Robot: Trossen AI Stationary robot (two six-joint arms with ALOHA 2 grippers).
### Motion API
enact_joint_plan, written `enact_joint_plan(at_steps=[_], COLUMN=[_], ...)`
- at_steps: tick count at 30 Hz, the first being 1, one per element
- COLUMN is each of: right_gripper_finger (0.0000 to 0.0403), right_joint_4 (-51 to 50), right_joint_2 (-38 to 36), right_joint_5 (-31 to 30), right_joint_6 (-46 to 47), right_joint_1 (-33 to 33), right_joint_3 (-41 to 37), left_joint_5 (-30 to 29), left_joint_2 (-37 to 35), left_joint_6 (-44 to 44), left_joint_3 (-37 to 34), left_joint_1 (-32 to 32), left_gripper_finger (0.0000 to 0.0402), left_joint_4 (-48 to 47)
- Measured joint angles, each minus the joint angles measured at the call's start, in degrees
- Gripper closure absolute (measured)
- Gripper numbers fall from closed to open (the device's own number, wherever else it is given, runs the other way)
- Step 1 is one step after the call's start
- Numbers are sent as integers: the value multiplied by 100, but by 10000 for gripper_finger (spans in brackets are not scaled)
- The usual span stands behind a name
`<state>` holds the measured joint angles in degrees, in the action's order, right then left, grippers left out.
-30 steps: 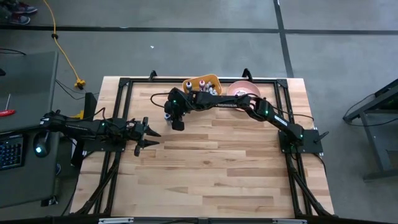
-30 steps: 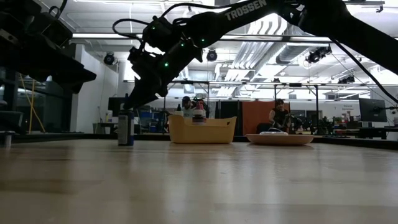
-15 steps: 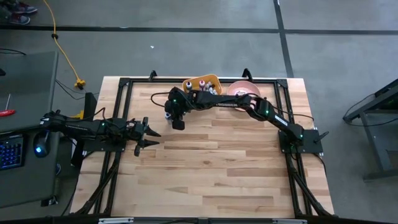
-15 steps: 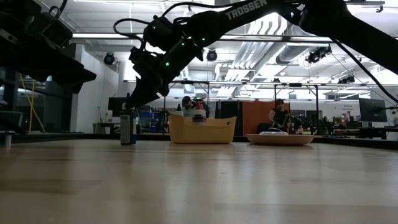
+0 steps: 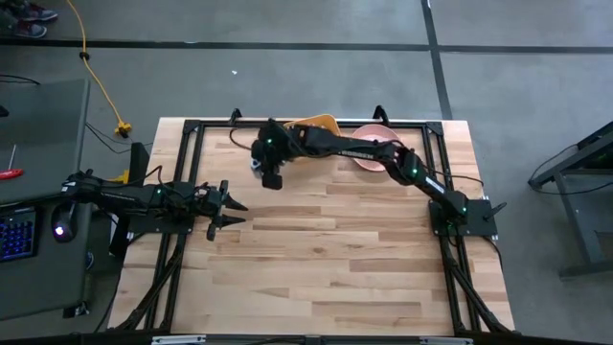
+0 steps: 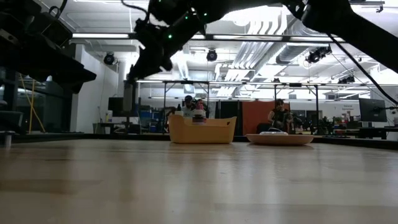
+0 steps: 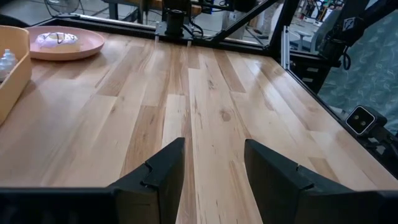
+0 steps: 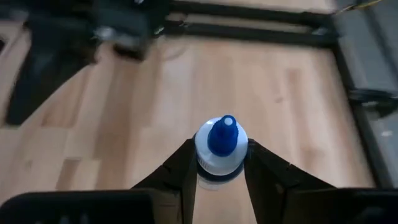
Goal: Pick & Place food coloring
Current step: Put the large blue food coloring bottle into the yellow bin
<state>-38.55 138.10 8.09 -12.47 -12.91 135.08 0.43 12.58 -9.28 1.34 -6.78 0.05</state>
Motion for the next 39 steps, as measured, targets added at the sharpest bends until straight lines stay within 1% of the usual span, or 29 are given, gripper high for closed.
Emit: enact_joint_plan(at_steps=[3, 12, 17, 23, 27, 34, 36, 39], right_gripper_finger=[301, 301, 301, 301, 301, 301, 301, 301], right_joint_4=[111, 64, 105, -489, -902, -875, -884, -592], right_joint_2=[-247, -788, -999, -1016, -1016, -1027, -1022, -1022], right_joint_5=[-183, -558, -1016, -1661, -2132, -2076, -1974, -1902], right_joint_6=[49, 391, 852, 1796, 1969, 2105, 2140, 2155], right_joint_1=[-62, -276, -387, -663, -809, -888, -888, -887], right_joint_3=[-154, -164, -161, -164, -260, -652, -791, -1035], left_joint_5=[0, 0, 0, 0, 0, 0, 0, 0], left_joint_2=[0, -2, -1, -2, 0, -2, -1, -2], left_joint_6=[0, 0, 0, 0, 0, 0, 0, 0], left_joint_3=[0, 0, 0, 0, 0, -1, -1, 0], left_joint_1=[0, 1, 0, -1, 1, 0, 0, 1], left_gripper_finger=[238, 238, 238, 238, 238, 238, 238, 238], left_joint_4=[0, 2, 2, 0, 2, 1, 1, 2])
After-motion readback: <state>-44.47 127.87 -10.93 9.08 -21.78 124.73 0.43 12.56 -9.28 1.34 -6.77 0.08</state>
